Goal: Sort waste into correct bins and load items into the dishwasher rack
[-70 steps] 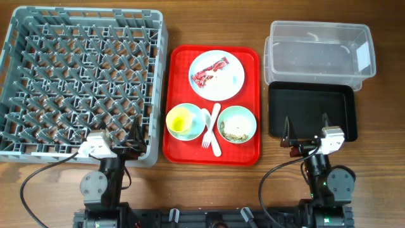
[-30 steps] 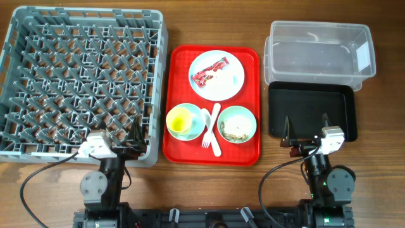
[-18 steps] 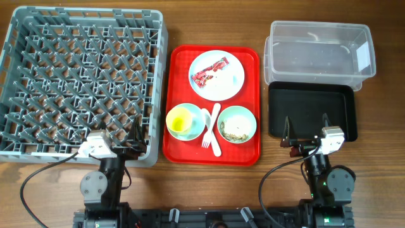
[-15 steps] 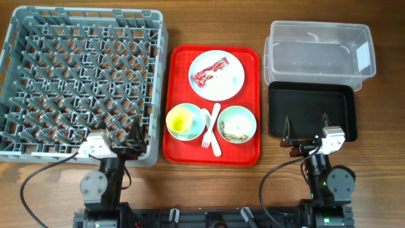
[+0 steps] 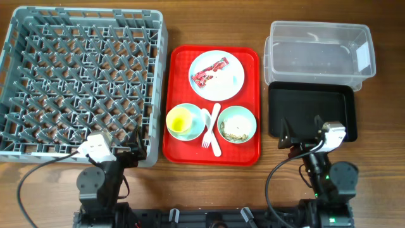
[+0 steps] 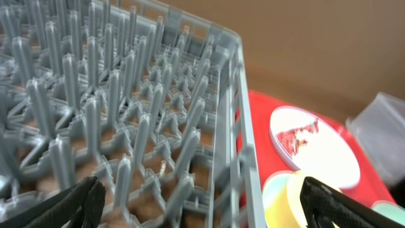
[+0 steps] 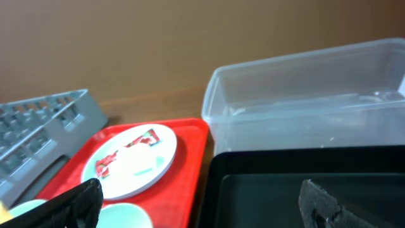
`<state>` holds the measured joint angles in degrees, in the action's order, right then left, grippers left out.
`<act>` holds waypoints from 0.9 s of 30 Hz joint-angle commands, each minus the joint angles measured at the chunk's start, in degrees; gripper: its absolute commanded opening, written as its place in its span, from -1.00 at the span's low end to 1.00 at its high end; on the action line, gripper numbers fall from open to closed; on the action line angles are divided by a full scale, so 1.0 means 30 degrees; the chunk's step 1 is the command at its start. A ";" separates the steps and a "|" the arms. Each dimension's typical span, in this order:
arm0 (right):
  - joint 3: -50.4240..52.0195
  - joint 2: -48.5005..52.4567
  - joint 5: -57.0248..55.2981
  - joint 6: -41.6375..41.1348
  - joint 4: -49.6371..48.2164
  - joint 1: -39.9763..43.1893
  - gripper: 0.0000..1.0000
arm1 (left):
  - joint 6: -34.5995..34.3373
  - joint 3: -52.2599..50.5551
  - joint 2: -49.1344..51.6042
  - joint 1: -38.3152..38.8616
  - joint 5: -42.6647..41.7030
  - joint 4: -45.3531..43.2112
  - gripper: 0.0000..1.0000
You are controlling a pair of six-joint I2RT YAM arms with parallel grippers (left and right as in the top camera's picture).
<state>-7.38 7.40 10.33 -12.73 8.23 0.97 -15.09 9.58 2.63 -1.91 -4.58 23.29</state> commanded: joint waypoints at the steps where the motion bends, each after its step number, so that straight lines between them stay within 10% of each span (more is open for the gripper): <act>1: -0.2776 0.2310 0.1865 0.0306 0.1246 -0.0015 0.99 | -0.0117 0.3388 0.1792 -0.0080 -0.0080 0.1654 1.00; 14: -1.9256 1.6990 0.2586 0.4743 1.5591 -0.0015 0.99 | -0.0117 1.3704 1.3180 -0.0080 -0.0022 0.9194 1.00; 22: -2.1092 1.9234 0.6411 0.4197 1.4003 -0.0612 0.99 | -0.0117 1.3777 1.3362 -0.0080 -0.0029 0.9216 1.00; 27: -2.2964 2.0050 0.2025 0.3781 1.4921 -0.3912 0.99 | -0.0124 1.3777 1.3362 -0.0080 -0.0029 0.9063 1.00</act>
<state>-72.14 65.91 22.63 -0.23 52.40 -6.59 -15.35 49.52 43.11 -1.89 -4.56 50.94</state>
